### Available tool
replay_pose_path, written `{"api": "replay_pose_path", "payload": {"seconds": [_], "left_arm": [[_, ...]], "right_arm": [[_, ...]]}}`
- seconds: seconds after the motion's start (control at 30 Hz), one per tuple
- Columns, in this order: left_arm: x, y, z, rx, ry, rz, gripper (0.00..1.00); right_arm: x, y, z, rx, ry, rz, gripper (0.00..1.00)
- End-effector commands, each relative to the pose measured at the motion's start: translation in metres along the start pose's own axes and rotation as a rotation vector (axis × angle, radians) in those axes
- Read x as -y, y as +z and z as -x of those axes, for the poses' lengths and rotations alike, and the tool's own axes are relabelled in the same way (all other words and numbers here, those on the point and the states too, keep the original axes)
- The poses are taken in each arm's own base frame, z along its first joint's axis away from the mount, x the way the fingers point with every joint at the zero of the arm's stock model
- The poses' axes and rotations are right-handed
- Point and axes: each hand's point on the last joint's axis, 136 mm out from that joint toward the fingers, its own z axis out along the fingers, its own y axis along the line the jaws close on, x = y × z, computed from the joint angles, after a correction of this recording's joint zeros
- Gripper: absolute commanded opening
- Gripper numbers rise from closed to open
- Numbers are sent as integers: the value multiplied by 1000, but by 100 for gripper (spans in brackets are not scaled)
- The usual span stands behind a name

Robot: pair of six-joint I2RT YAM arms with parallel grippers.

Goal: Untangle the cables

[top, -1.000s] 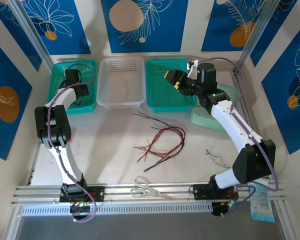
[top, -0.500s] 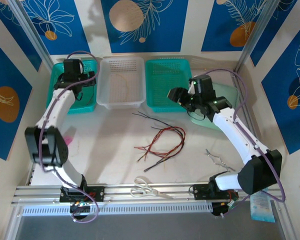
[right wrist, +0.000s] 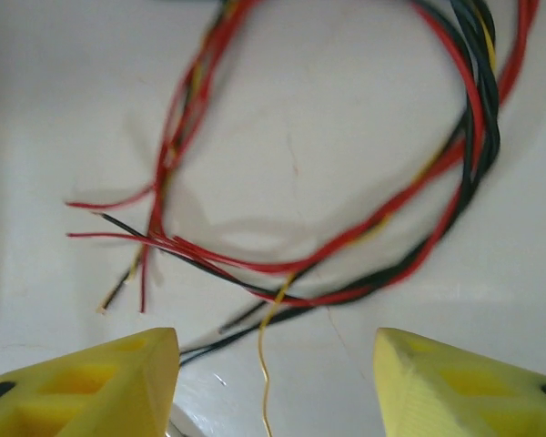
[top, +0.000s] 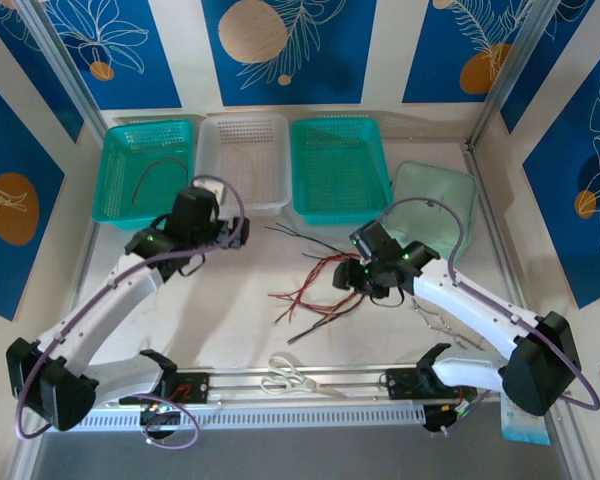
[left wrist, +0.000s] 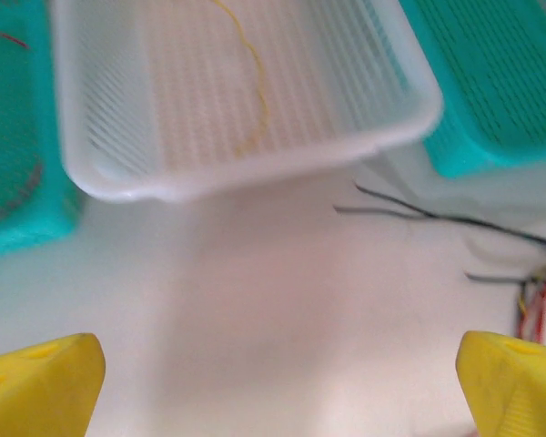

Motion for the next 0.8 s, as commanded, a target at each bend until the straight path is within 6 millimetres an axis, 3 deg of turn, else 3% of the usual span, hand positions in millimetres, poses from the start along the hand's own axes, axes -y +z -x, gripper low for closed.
{"api": "replay_pose_path", "payload": {"seconds": [0.0, 0.33, 0.77], "left_arm": [[15, -6, -24, -27, -79, -40, 97], [50, 1, -57, -34, -65, -116, 95], [58, 10, -67, -46, -36, -143, 95]], "right_arm": [[13, 7, -14, -13, 122, -14, 55], [30, 36, -7, 76, 443, 12, 42], [23, 62, -7, 25, 498, -8, 37]]}}
